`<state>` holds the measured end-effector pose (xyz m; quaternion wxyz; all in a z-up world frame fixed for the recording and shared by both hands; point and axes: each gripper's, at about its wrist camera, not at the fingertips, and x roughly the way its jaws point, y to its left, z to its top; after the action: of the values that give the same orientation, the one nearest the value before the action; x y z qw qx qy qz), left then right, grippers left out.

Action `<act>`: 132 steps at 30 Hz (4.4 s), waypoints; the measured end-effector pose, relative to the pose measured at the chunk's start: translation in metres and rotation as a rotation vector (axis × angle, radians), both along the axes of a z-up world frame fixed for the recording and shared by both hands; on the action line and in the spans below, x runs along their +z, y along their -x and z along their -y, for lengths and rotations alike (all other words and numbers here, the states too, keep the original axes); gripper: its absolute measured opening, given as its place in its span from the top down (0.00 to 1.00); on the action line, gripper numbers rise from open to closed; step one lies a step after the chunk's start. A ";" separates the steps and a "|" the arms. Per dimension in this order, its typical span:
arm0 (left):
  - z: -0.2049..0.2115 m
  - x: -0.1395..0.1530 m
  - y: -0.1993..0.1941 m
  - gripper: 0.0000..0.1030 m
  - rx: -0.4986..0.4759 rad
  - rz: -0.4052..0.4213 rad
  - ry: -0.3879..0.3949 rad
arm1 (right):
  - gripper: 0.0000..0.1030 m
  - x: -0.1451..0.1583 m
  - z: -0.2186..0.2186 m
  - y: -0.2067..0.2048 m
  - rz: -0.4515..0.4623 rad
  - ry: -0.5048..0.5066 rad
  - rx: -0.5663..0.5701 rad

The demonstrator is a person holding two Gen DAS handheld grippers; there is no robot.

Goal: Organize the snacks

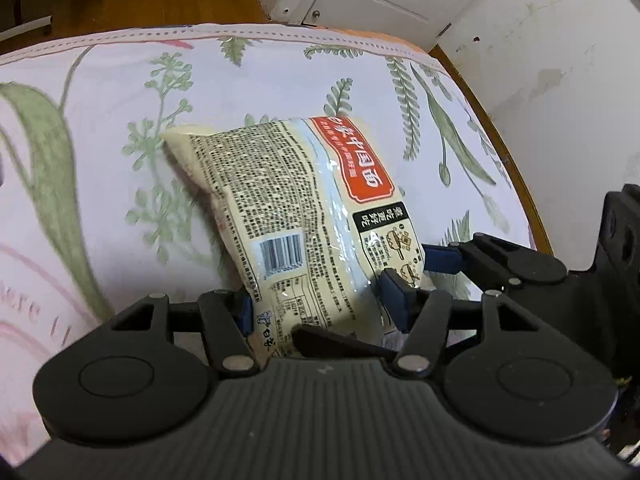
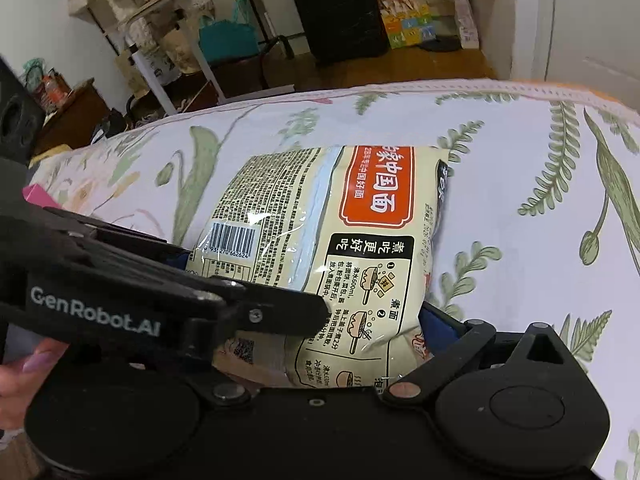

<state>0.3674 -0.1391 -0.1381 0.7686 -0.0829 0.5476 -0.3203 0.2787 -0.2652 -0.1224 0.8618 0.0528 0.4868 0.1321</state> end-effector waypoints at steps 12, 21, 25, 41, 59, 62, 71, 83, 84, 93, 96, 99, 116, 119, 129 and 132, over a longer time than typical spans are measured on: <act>-0.049 0.044 0.049 0.44 -0.001 0.028 -0.023 | 0.02 0.040 -0.051 0.046 0.043 -0.011 0.018; -0.089 0.084 0.099 0.43 0.036 0.073 -0.024 | 0.02 0.078 -0.089 0.092 0.092 -0.010 0.064; -0.108 0.101 0.119 0.44 0.056 0.079 -0.014 | 0.02 0.096 -0.109 0.109 0.097 0.007 0.087; -0.244 0.167 0.170 0.43 0.297 0.137 -0.015 | 0.02 0.156 -0.241 0.104 0.176 -0.014 0.416; -0.441 0.116 0.130 0.42 0.701 0.006 -0.153 | 0.04 0.082 -0.418 0.017 0.081 -0.230 0.713; -0.447 0.111 0.124 0.39 0.761 0.026 -0.238 | 0.04 0.067 -0.437 0.003 0.015 -0.265 0.668; -0.444 0.109 0.134 0.35 0.812 0.114 -0.368 | 0.03 0.070 -0.414 0.028 0.093 -0.091 0.600; -0.405 0.121 0.178 0.39 0.744 0.165 -0.268 | 0.08 0.111 -0.316 0.104 0.286 -0.074 0.415; -0.401 0.122 0.184 0.39 0.746 0.182 -0.280 | 0.08 0.114 -0.309 0.112 0.302 -0.063 0.406; -0.342 0.153 0.230 0.39 0.618 0.313 -0.301 | 0.07 0.151 -0.250 0.155 0.333 -0.029 0.265; -0.318 0.162 0.248 0.38 0.582 0.359 -0.321 | 0.07 0.154 -0.233 0.170 0.335 -0.010 0.205; -0.302 0.169 0.264 0.37 0.559 0.387 -0.330 | 0.07 0.158 -0.219 0.187 0.337 0.012 0.160; -0.267 0.187 0.320 0.29 0.478 0.495 -0.340 | 0.03 0.168 -0.190 0.249 0.351 0.117 0.004; -0.264 0.184 0.322 0.22 0.484 0.492 -0.346 | 0.02 0.165 -0.191 0.253 0.314 0.145 0.003; -0.259 0.178 0.327 0.05 0.488 0.507 -0.369 | 0.01 0.170 -0.183 0.264 0.338 0.168 -0.058; -0.259 0.176 0.328 0.05 0.485 0.508 -0.368 | 0.01 0.169 -0.178 0.264 0.338 0.136 -0.090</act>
<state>0.0396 0.1197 0.0381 0.9349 0.0113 0.3529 -0.0363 0.0150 -0.0874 0.0466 0.9381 -0.0065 0.3398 0.0672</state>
